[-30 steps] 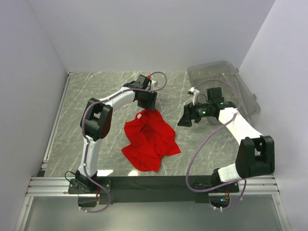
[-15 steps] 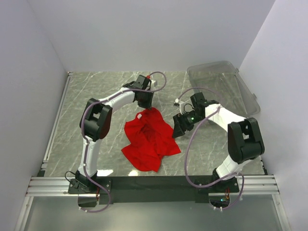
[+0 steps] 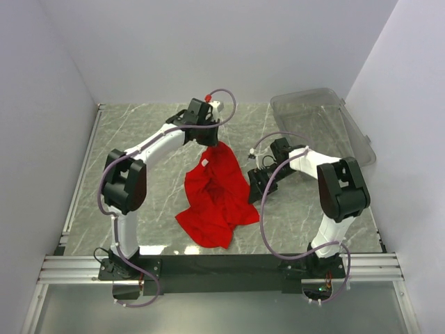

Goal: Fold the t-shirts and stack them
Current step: Flatten the tshirt out

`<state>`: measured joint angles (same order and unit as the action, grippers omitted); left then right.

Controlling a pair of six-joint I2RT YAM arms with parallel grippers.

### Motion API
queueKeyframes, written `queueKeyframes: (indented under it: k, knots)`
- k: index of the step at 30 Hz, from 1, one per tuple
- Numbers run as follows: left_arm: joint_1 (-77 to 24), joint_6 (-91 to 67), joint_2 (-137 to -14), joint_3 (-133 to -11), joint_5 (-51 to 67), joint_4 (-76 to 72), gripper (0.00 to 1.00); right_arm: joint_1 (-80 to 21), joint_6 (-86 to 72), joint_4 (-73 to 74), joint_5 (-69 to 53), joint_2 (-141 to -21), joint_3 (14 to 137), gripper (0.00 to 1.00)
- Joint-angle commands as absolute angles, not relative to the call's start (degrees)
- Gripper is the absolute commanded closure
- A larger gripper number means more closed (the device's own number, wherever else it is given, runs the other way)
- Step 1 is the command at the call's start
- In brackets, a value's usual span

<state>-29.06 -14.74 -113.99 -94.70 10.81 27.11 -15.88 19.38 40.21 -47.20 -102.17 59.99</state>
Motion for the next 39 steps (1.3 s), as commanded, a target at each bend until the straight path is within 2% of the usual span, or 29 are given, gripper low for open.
queueKeyframes:
  k: [1, 8, 14, 17, 18, 21, 24, 30, 39]
  knots:
    - [-28.5, -15.3, -111.1, -94.1, 11.3, 25.5, 0.99, -16.8, 20.0, 41.4, -49.0, -103.4, 63.1, 0.22]
    - [-26.2, -15.6, -111.1, -93.1, 10.0, 25.1, 0.99, -17.4, 19.5, 40.4, -48.2, -103.1, 63.1, 0.24]
    - [-22.2, -17.0, -110.0, -93.2, 11.6, 23.3, 0.99, -19.5, 17.9, 39.6, -47.7, -105.7, 64.2, 0.41]
    - [-20.3, -17.5, -109.6, -93.3, 12.3, 23.0, 0.99, -19.9, 17.2, 40.3, -48.3, -107.7, 66.8, 0.58]
    - [-19.9, -17.6, -109.4, -93.2, 12.4, 22.9, 0.99, -19.9, 17.3, 40.8, -48.1, -108.6, 67.6, 0.70]
    - [-18.1, -17.5, -108.7, -92.9, 12.2, 23.1, 0.99, -19.8, 18.8, 43.3, -45.4, -107.9, 69.5, 0.87]
    - [-17.0, -17.4, -107.8, -91.7, 12.3, 22.7, 0.99, -19.6, 20.4, 44.6, -42.7, -105.5, 70.0, 1.00]
    - [-15.7, -17.7, -105.7, -88.9, 12.7, 21.6, 0.99, -19.6, 24.0, 49.2, -36.5, -103.0, 77.1, 1.00]
    - [-12.8, -18.0, -101.5, -84.6, 11.3, 19.9, 0.99, -19.5, 29.0, 56.0, -20.0, -112.2, 103.6, 1.00]
